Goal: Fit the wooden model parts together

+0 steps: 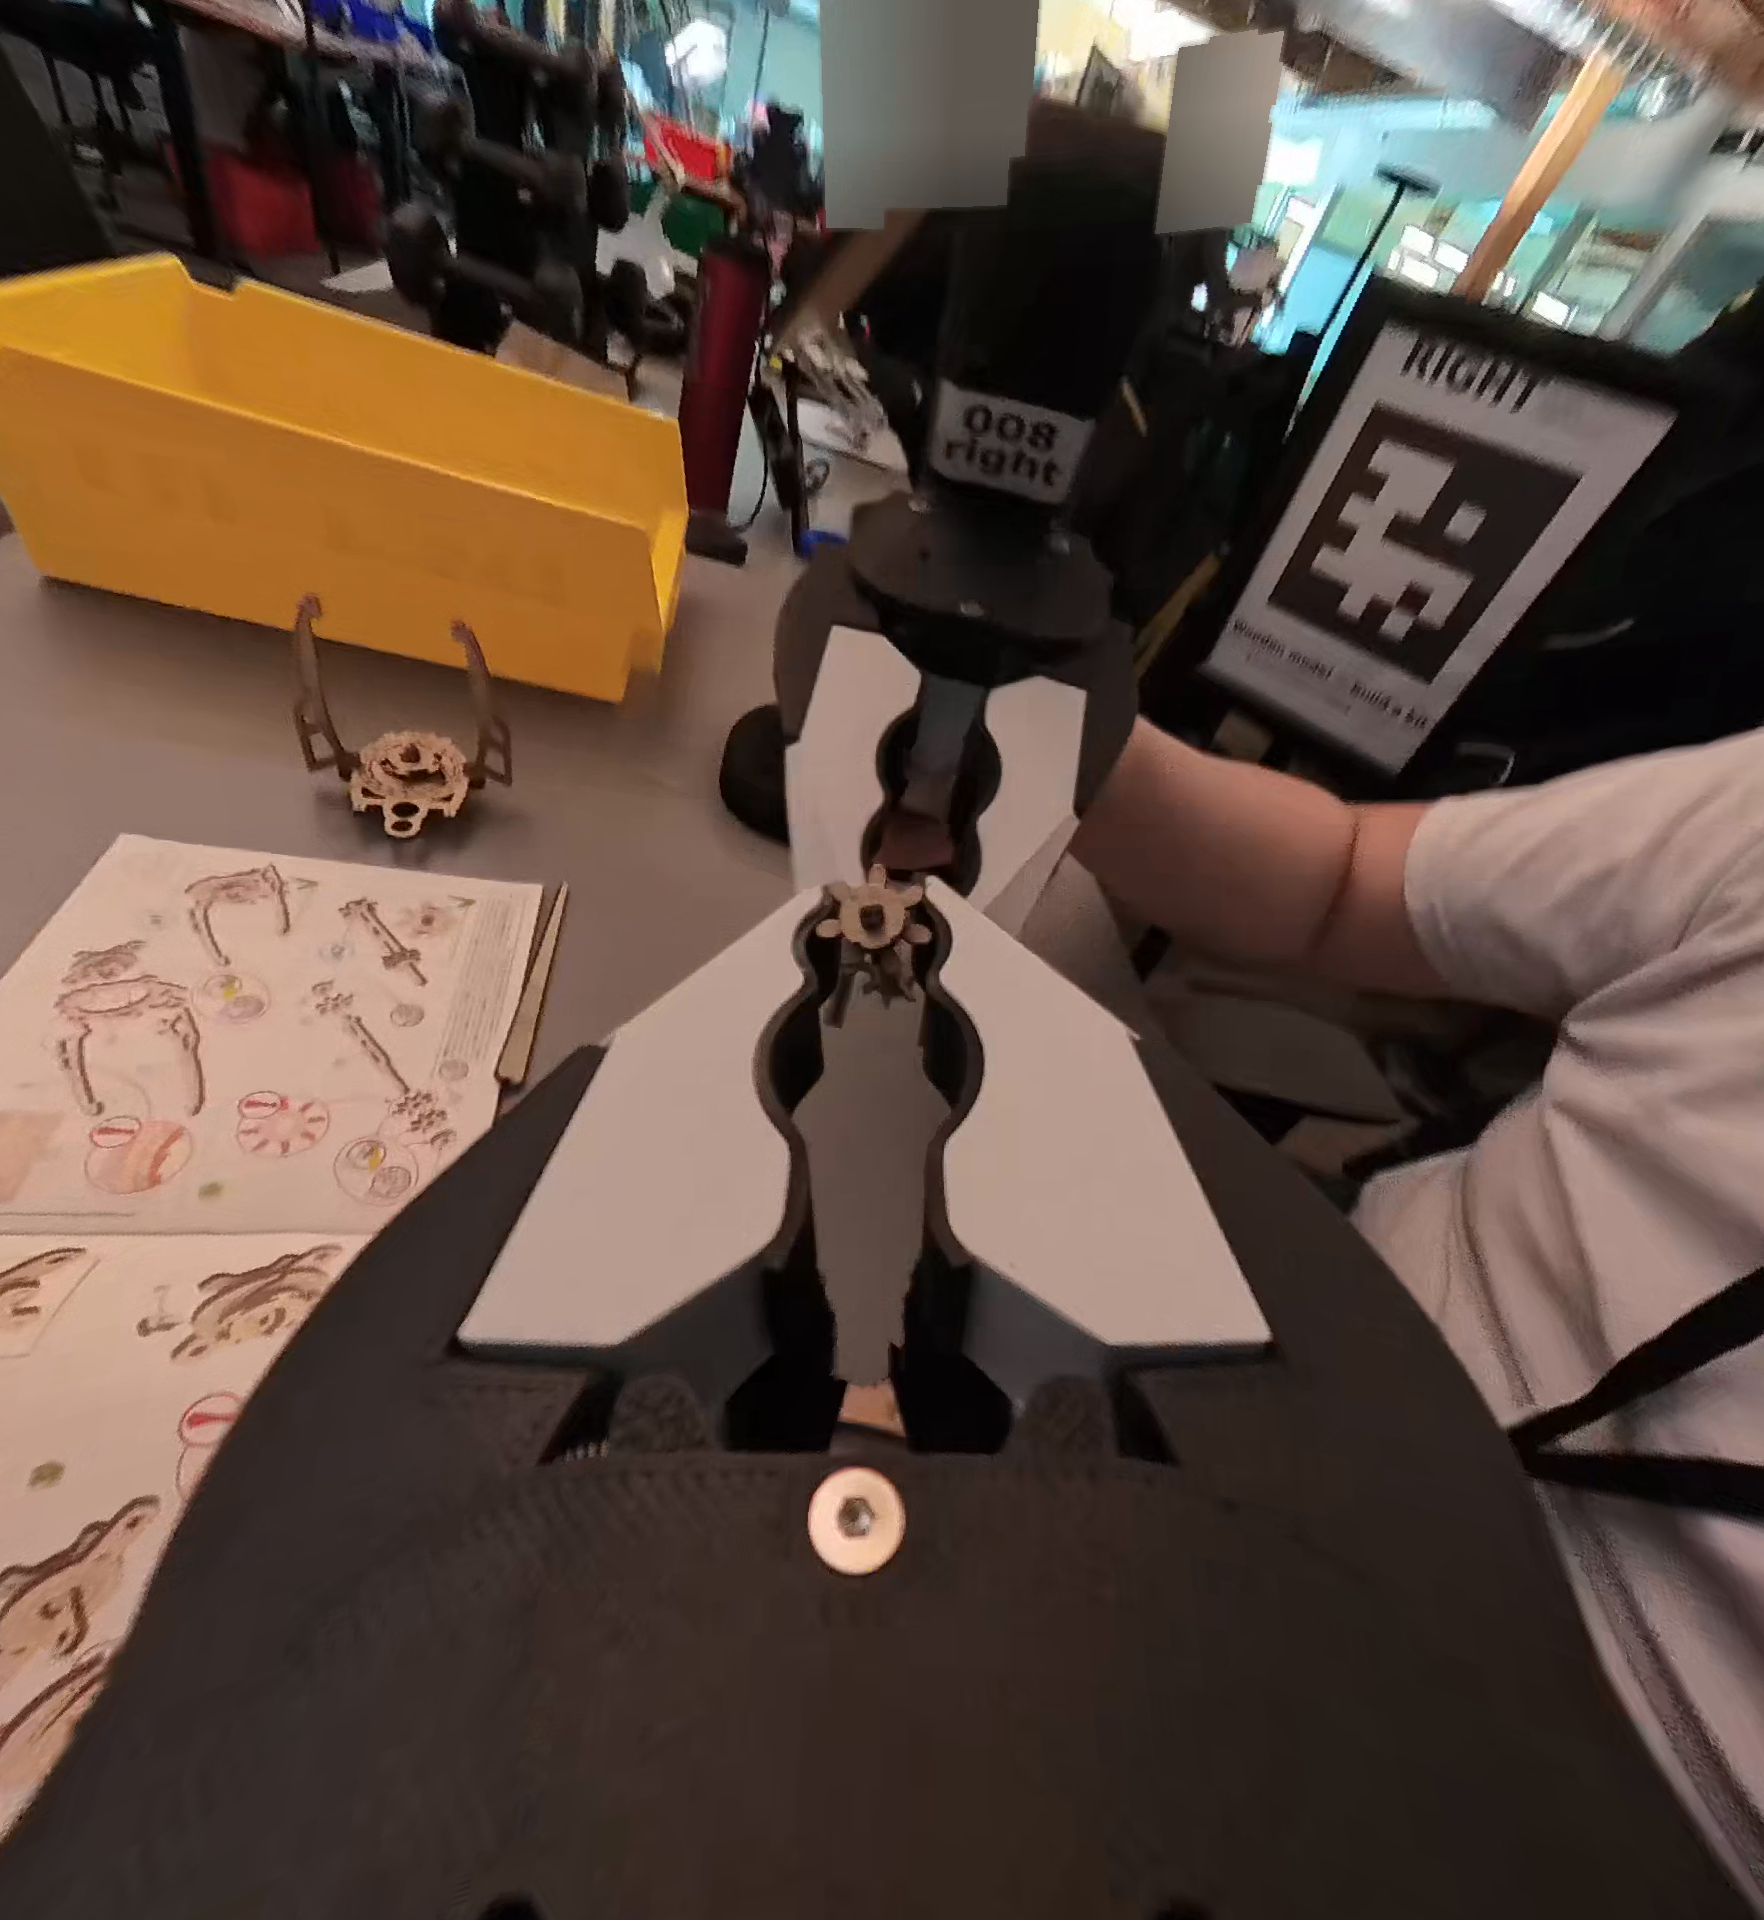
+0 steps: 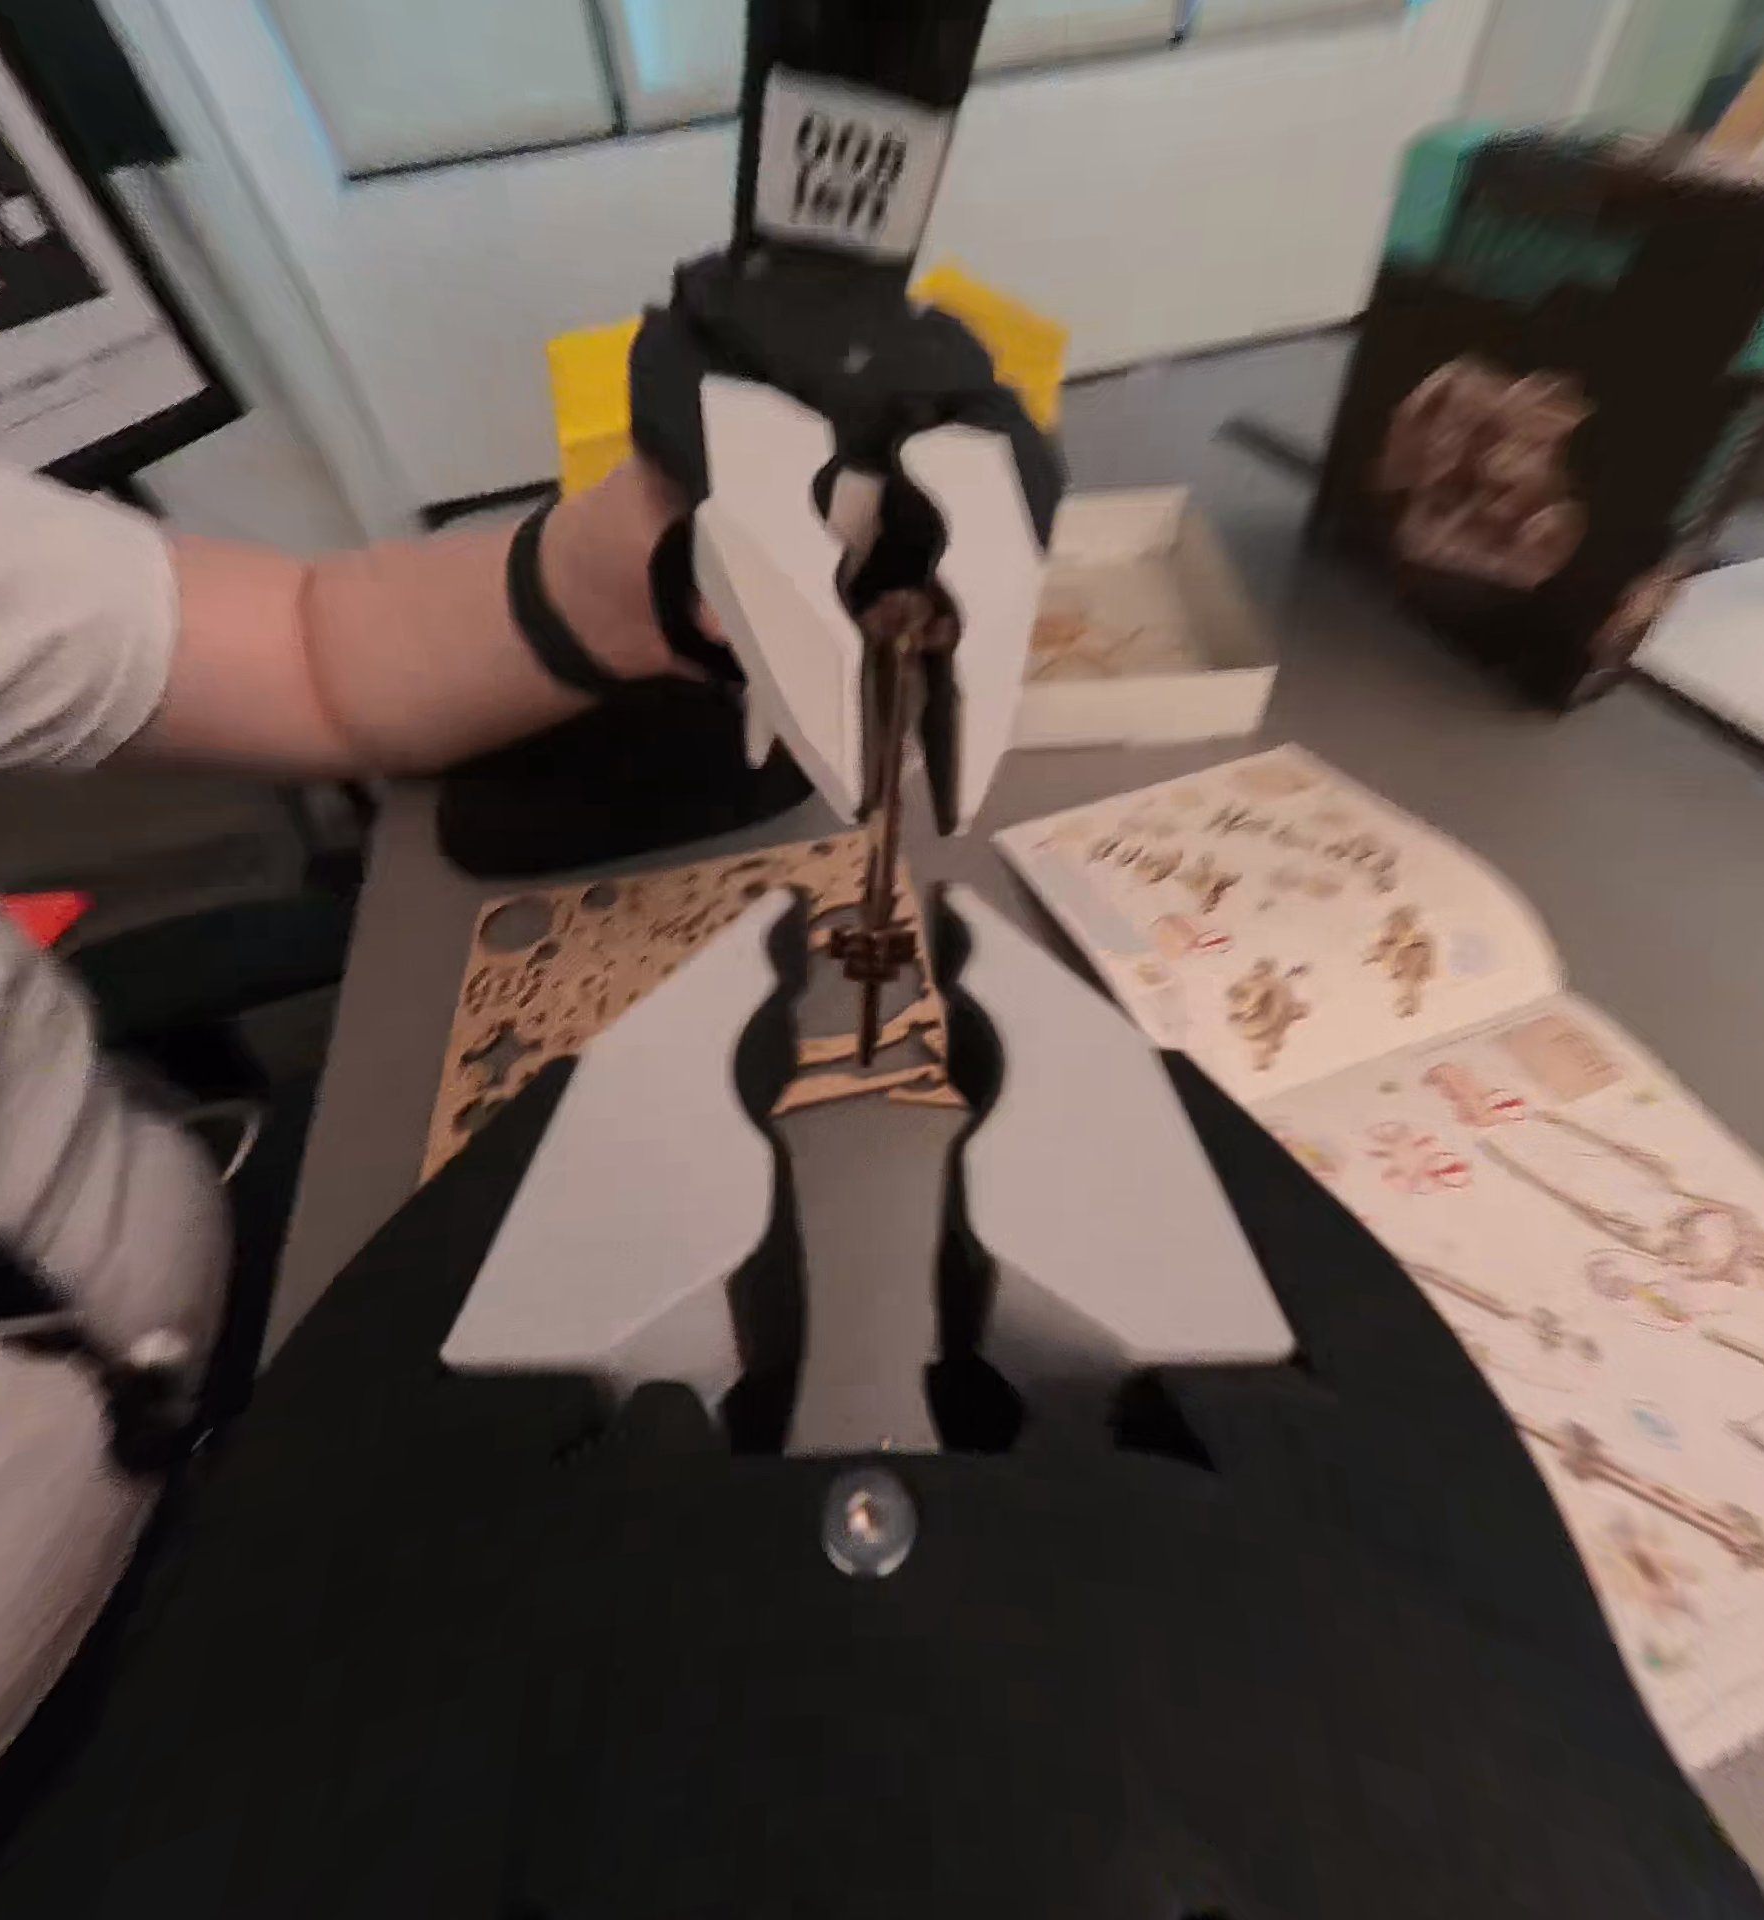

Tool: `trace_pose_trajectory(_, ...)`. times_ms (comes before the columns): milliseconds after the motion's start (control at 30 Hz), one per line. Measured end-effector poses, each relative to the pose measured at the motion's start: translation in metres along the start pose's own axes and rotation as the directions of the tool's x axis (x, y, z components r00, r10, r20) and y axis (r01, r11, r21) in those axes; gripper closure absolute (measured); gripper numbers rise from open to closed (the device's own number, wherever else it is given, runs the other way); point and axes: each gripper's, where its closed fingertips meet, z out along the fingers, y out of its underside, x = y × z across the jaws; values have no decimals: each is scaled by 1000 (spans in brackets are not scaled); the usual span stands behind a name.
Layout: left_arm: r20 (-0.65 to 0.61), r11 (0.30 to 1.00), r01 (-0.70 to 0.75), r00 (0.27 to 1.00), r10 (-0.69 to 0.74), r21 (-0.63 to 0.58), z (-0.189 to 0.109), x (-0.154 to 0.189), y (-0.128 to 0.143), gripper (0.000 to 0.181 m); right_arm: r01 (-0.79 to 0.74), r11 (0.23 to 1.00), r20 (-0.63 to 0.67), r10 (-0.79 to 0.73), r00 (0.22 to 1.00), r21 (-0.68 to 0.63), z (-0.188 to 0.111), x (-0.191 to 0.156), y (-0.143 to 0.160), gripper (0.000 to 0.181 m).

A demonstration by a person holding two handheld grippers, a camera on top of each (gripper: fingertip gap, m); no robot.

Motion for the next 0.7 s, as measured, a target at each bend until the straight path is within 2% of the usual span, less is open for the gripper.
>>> trace_pose_trajectory(33, -3, 999, 1, 1000, -1, -35, 1, 0, 5, 171, -10, 1000, 35, 10, 999, -8, 4, -2, 5, 167)
trace_pose_trajectory(133, 18, 994, -14, 1000, 16, -109, -3, -8, 17, 170, -51, 997, 83, 47, 995, 52, 13, -1, 12, 167)
trace_pose_trajectory(167, 34, 995, -15, 999, 19, -96, -3, -13, 17, 170, -90, 993, 100, 82, 992, 73, 15, 1, 14, 167)
trace_pose_trajectory(200, 49, 999, -6, 999, 9, -53, -3, -18, 14, 171, -137, 983, 124, 122, 985, 121, 16, 3, 10, 167)
trace_pose_trajectory(267, 50, 998, 54, 997, -56, 29, -2, -27, 11, 160, -254, 926, 170, 213, 962, 280, 13, 12, -7, 168)
trace_pose_trajectory(367, -24, 968, 158, 987, -156, 196, -7, -33, 0, 169, -365, 860, 223, 301, 927, 357, 14, 21, -10, 168)
trace_pose_trajectory(467, -91, 937, 200, 979, -181, 286, -9, -31, -8, 168, -413, 834, 249, 339, 907, 367, 19, 23, -6, 168)
trace_pose_trajectory(567, -63, 961, 169, 985, -159, 218, 3, -29, 6, 172, -400, 827, 255, 320, 912, 394, 20, 23, -8, 168)
trace_pose_trajectory(600, -32, 963, 148, 989, -144, 225, 3, -31, 6, 180, -389, 835, 250, 311, 917, 388, 21, 23, -6, 167)
trace_pose_trajectory(700, 2, 975, 103, 994, -106, 196, 5, -30, 9, 181, -363, 867, 229, 298, 927, 342, 23, 23, 2, 163)
